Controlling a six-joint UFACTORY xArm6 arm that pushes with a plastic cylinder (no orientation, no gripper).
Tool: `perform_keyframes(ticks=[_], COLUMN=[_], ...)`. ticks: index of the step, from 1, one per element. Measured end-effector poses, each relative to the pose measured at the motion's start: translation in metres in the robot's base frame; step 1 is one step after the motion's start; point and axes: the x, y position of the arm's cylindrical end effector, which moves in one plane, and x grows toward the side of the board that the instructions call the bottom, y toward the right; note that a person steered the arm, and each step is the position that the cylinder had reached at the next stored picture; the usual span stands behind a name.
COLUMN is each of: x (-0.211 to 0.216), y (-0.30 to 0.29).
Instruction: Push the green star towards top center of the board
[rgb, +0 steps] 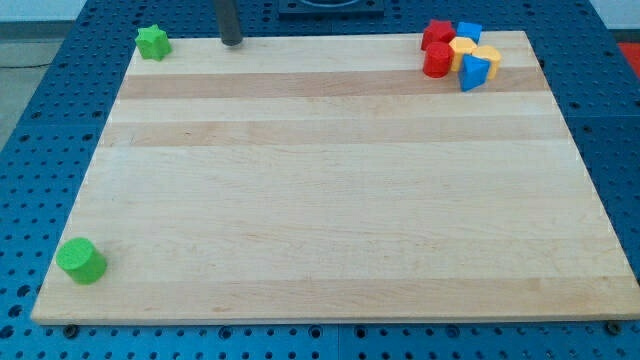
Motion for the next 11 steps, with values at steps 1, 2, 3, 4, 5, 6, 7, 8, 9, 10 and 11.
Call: perform_keyframes(ticks=[1,2,3,4,5,6,7,8,9,10,11], x=[0.034,0.065,0.072,0.071,0.003,-0.001,-0.001,-0.001,0.000,0.024,0.039], y=[0.007,-0.059,-0.141,-0.145,-0.145,-0.144,-0.140,-0.116,-0.101,-0.059,-0.042])
